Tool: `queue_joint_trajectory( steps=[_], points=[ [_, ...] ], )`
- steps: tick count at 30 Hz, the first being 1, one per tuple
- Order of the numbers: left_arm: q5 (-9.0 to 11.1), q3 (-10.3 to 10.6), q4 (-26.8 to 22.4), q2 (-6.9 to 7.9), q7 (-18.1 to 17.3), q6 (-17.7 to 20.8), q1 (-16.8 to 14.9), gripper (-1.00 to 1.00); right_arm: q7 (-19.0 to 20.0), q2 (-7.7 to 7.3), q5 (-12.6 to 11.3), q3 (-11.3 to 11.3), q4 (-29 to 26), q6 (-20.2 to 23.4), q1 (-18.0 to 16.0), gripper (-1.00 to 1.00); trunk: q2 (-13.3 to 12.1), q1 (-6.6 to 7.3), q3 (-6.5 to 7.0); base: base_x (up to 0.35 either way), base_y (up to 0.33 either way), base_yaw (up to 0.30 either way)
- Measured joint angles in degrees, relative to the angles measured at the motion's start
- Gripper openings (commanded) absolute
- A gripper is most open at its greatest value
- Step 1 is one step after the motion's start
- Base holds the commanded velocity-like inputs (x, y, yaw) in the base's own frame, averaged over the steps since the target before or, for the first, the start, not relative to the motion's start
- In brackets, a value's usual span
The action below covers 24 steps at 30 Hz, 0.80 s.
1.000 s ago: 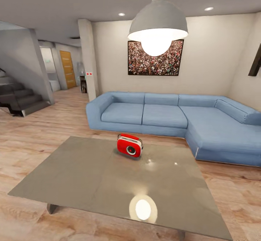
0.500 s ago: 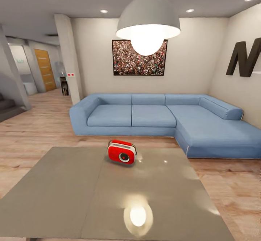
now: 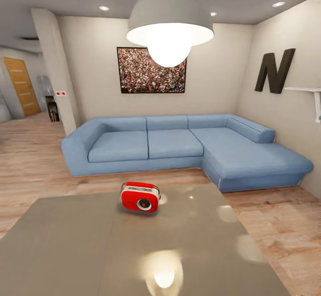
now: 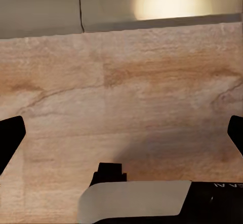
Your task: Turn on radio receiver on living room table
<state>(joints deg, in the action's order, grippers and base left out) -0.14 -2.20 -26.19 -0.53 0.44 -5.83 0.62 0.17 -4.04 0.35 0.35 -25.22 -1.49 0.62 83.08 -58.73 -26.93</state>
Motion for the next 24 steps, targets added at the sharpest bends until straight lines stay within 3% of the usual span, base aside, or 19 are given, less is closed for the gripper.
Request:
queue_joint_trajectory(
  steps=[6, 12, 17, 24],
  points=[
    [-0.3, -0.1, 0.0, -0.09, 0.0, -1.0, 0.0, 1.0, 0.0, 0.0, 0.0, 0.0, 0.0, 0.0, 0.0, 1.0, 0.0, 0.0, 0.0, 0.056, 0.03, -0.083],
    [-0.1, -0.3, 0.0, -0.09, 0.0, -4.9, 0.0, 1.0, 0.0, 0.0, 0.0, 0.0, 0.0, 0.0, 0.0, 1.0, 0.0, 0.0, 0.0, 0.005, 0.003, -0.008],
    [0.0, -0.3, 0.0, -0.02, 0.0, -5.1, 0.0, 1.0, 0.0, 0.0, 0.0, 0.0, 0.0, 0.0, 0.0, 1.0, 0.0, 0.0, 0.0, 0.0, 0.0, 0.0],
    [-0.3, -0.1, 0.0, -0.53, 0.0, -5.2, 0.0, 1.0, 0.0, 0.0, 0.0, 0.0, 0.0, 0.0, 0.0, 1.0, 0.0, 0.0, 0.0, 0.0, 0.0, 0.162]
  ],
)
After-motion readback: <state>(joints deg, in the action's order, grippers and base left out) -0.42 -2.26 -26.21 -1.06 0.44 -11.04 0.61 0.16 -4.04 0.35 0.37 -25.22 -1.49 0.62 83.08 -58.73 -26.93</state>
